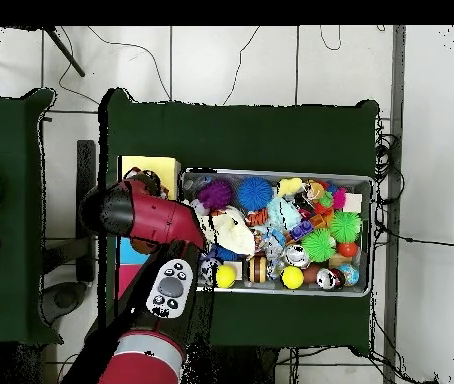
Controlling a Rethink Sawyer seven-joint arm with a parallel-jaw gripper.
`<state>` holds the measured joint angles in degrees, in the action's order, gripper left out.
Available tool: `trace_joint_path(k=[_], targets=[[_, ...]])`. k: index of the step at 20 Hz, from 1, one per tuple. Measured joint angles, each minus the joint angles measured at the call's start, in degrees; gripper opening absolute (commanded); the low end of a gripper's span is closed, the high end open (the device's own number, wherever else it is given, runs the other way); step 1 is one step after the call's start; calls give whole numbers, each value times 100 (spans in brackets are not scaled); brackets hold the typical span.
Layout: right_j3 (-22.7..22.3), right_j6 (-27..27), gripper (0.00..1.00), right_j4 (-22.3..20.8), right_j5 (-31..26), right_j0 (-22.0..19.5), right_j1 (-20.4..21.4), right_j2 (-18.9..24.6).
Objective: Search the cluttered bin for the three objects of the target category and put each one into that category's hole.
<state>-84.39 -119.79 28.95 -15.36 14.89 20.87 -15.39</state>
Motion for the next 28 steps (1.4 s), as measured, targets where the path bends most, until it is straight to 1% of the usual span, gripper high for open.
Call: trace_joint_path(k=[9, 28], targets=[[7, 0, 0, -1, -243, -6, 8, 0], [12, 0, 0, 3, -437, -21, 6, 1]])
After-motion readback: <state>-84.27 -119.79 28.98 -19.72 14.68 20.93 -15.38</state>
